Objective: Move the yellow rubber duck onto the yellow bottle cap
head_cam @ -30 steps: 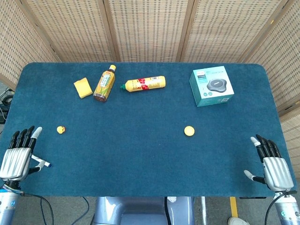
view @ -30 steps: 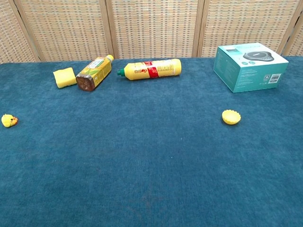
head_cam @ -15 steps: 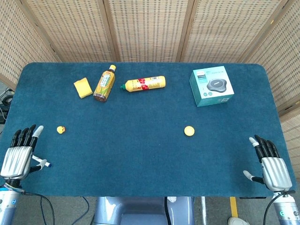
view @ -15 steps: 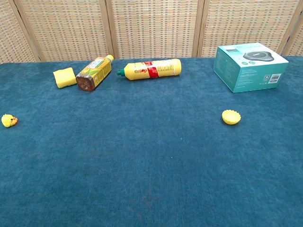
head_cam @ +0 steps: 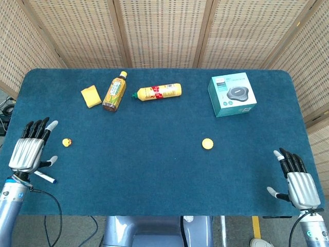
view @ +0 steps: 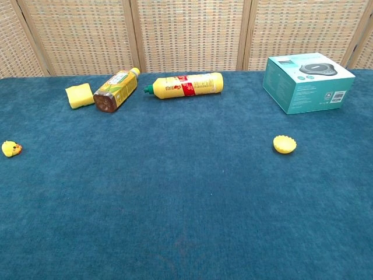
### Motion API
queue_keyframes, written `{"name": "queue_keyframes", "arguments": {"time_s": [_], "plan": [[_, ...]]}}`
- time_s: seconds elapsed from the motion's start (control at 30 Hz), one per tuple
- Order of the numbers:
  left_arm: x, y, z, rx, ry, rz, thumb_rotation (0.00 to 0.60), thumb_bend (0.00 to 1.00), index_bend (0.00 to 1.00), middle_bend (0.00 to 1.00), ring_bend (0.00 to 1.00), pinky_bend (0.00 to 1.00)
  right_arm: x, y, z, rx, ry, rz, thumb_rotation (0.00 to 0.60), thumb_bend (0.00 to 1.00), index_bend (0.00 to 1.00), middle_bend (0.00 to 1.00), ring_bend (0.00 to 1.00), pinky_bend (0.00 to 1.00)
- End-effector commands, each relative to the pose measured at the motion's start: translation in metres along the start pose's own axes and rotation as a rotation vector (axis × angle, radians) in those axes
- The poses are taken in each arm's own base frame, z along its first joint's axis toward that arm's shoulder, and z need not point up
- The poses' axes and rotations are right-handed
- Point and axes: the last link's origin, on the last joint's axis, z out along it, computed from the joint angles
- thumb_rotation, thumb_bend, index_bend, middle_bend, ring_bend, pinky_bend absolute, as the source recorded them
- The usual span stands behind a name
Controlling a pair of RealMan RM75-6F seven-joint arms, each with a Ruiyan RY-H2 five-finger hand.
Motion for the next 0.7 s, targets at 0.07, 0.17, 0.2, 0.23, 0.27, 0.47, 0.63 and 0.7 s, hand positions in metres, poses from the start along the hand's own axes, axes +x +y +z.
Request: {"name": "queue_keyframes", "arguments": {"time_s": [0.07, 0.17, 0.2, 0.23, 0.27, 0.47, 0.63, 0.7], "plan": [[0.003, -0.01, 0.037, 0.014, -0.045, 0.012, 0.6, 0.21, 0.24, 0.0, 0.0, 0.0, 0.0, 0.0, 0.0, -0.001, 0.0, -0.001, 0.6, 0.0, 0.03, 0.0, 0.0, 0.0], [-0.001, -0.016, 0.054, 0.033, -0.084, 0.034, 0.6, 0.21, 0.28, 0.0, 0.0, 0.0, 0.0, 0.0, 0.0, -0.001, 0.002, -0.001, 0.6, 0.0, 0.03, 0.0, 0.0, 0.0], [-0.003, -0.017, 0.059, 0.04, -0.094, 0.044, 0.6, 0.21, 0.29, 0.0, 0.0, 0.0, 0.0, 0.0, 0.0, -0.002, 0.003, -0.002, 0.6, 0.0, 0.03, 0.0, 0.0, 0.0], [-0.005, -0.02, 0.063, 0.048, -0.105, 0.056, 0.6, 0.21, 0.29, 0.0, 0.0, 0.0, 0.0, 0.0, 0.0, -0.002, 0.001, -0.001, 0.6, 0.0, 0.03, 0.0, 0.0, 0.0], [-0.007, -0.022, 0.067, 0.055, -0.115, 0.065, 0.6, 0.21, 0.29, 0.0, 0.0, 0.0, 0.0, 0.0, 0.0, -0.002, 0.0, -0.002, 0.6, 0.0, 0.03, 0.0, 0.0, 0.0], [-0.018, -0.031, 0.083, 0.092, -0.184, 0.107, 0.6, 0.22, 0.32, 0.0, 0.0, 0.0, -0.002, 0.0, 0.002, -0.004, -0.005, -0.003, 0.6, 0.0, 0.03, 0.0, 0.0, 0.0], [-0.036, -0.028, 0.09, 0.102, -0.246, 0.099, 0.6, 0.22, 0.34, 0.0, 0.0, 0.0, -0.002, -0.001, 0.001, -0.002, -0.006, -0.006, 0.6, 0.0, 0.03, 0.0, 0.0, 0.0], [-0.043, -0.026, 0.092, 0.102, -0.267, 0.101, 0.6, 0.22, 0.35, 0.0, 0.0, 0.0, -0.003, 0.0, 0.001, -0.003, -0.007, -0.006, 0.6, 0.0, 0.03, 0.0, 0.0, 0.0]]}}
